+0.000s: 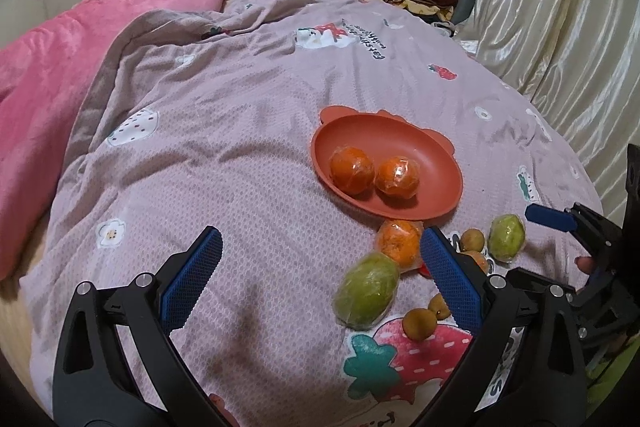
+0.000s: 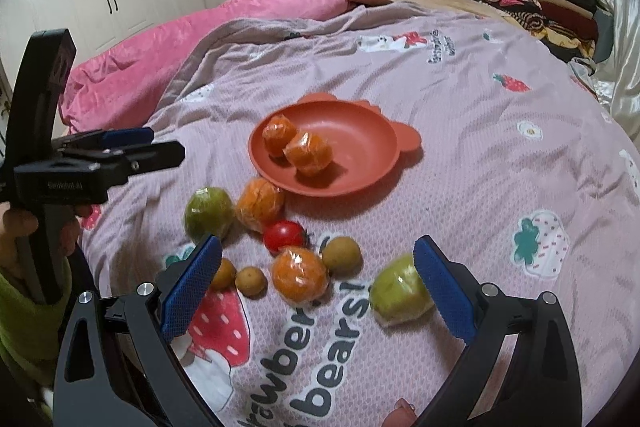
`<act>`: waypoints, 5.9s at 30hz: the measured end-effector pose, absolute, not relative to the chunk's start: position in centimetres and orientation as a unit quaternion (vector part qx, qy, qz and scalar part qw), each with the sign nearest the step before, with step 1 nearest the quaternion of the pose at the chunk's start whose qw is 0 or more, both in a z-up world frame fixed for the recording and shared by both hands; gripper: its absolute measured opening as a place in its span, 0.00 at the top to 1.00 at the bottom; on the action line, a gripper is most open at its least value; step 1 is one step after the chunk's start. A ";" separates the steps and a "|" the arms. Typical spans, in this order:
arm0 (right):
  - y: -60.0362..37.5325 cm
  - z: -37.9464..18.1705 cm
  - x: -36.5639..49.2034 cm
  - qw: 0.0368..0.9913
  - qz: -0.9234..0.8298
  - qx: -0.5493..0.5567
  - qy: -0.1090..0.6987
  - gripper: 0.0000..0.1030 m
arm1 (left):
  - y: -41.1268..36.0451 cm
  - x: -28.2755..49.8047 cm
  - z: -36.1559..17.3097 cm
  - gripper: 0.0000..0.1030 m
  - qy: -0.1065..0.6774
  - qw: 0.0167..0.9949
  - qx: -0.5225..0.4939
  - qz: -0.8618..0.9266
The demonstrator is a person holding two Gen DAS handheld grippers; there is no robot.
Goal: Organize fruits
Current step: 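Withdraw both open grippers from the plate toward the remaining fruit, then grasp the large green wrapped fruit with the left gripper while the right gripper grasps a wrapped mandarin, then lift and carry the green fruit and the mandarin over the plate, then lower both fruits into the plate and open both grippers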
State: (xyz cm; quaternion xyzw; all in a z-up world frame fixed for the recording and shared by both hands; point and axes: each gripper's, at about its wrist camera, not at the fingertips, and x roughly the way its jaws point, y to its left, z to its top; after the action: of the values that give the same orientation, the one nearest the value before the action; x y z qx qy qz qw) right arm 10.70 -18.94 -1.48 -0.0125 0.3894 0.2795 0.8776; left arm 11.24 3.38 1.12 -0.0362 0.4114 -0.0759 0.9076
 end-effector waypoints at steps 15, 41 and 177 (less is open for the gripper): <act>-18.7 -3.1 9.5 0.866 0.283 -0.016 0.412 0.07 | 2.0 10.6 -0.8 0.10 0.435 0.894 -0.024 -0.102; -18.1 -5.1 10.4 0.849 0.282 0.017 0.446 0.56 | 0.3 10.9 -2.9 0.39 0.458 0.875 -0.014 -0.157; -16.7 -2.7 20.7 0.869 0.280 -0.049 0.405 0.62 | -0.1 20.9 -0.7 0.75 0.445 0.877 -0.036 -0.174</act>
State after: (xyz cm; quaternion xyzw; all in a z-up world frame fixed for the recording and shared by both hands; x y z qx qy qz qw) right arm 20.72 -16.74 -2.65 -0.0490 0.4051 0.2804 0.8688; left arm 20.88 -0.11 -0.71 -0.0362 0.4454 -0.1741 0.8775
